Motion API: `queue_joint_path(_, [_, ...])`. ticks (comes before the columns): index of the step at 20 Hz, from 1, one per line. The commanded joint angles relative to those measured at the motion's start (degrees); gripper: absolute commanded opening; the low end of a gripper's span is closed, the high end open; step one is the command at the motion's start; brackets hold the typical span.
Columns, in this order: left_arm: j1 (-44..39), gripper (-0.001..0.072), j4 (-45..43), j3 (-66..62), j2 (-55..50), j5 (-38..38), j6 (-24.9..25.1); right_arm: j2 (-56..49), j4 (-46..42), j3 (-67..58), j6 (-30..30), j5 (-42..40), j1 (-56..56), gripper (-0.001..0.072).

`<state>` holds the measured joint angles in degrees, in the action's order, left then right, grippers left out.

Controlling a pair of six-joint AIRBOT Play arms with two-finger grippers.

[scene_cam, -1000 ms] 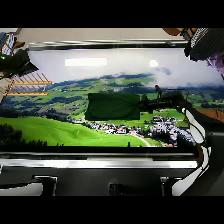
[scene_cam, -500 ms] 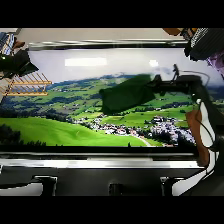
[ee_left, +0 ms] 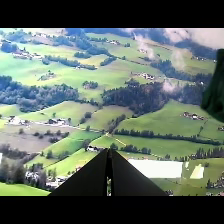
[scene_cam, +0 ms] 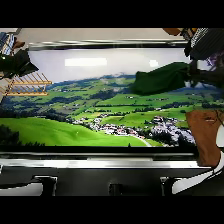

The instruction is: Fold the clothes and pants, and hang the long-sleeved shirts on hangers.

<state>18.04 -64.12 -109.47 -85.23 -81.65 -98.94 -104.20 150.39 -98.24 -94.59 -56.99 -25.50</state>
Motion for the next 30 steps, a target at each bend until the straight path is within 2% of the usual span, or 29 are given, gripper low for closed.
queue_joint_path(1, [-0.04, 0.0017, 0.00, 0.00, -0.02, 0.00, -0.07, 0.74, -2.84, -0.61, 5.33, 6.01, -6.05, 0.0031])
queue_joint_path(5, [-0.04, 0.0017, 0.00, 0.00, -0.02, 0.00, -0.07, 2.56, -7.48, -0.61, 13.70, 11.96, -11.08, 0.0031])
queue_joint_path(8, [-0.04, 0.0017, 0.00, 0.00, -0.02, 0.00, -0.07, 4.66, -17.94, -0.61, 25.94, 13.35, -13.51, 0.0031])
queue_joint_path(11, [-0.04, 0.0017, 0.00, 0.00, -0.02, -0.02, -0.09, 7.37, -31.71, -0.61, 41.77, 10.23, -14.34, 0.0030])
queue_joint_path(13, [-0.04, 0.0017, 0.00, 0.00, -0.02, -0.26, -0.09, 9.33, -37.88, -0.61, 49.20, 7.13, -14.29, 0.0030])
queue_joint_path(15, [-0.04, 0.0017, 0.00, 0.00, -0.02, -1.05, -0.09, 11.47, -42.42, -0.61, 54.12, 3.06, -14.29, 0.0030])
queue_joint_path(21, [-0.04, 0.0017, 0.02, 0.00, 0.00, -2.64, -0.09, 15.91, -50.90, -0.61, 60.70, -11.39, -14.29, 0.0030])
queue_joint_path(26, [-0.04, 0.0017, 0.02, -0.02, 0.02, -5.44, -0.09, 17.07, -55.23, -0.61, 60.74, -23.32, -14.29, 0.0030])
queue_joint_path(30, [-0.04, 0.0017, 0.04, -0.02, 0.11, -6.64, -0.09, 17.66, -62.14, -0.61, 58.12, -31.32, -14.29, 0.0031])
